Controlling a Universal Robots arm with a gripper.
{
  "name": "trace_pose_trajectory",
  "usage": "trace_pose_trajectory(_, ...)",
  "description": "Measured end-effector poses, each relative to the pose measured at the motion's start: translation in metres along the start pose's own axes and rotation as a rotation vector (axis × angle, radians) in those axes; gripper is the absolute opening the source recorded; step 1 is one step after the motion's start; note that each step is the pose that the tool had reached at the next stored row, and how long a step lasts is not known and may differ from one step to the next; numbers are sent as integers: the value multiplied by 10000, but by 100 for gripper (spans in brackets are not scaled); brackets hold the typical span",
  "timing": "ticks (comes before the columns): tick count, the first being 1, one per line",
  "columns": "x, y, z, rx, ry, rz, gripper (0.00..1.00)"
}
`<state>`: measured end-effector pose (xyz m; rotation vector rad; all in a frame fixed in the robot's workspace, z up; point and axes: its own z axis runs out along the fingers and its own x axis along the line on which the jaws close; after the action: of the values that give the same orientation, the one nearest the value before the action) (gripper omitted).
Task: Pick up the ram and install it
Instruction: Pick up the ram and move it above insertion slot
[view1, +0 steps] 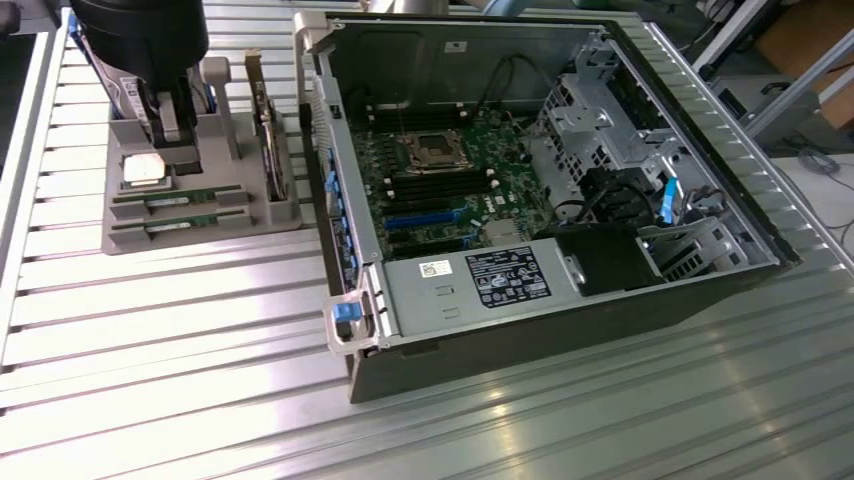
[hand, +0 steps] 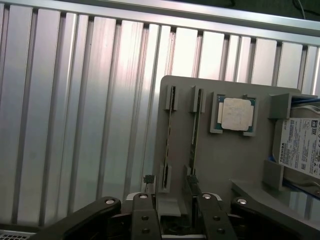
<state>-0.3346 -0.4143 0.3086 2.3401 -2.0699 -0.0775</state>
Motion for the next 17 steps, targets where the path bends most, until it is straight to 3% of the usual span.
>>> trace_pose_trajectory(17, 1, 34, 91, 0, -5, 0, 36)
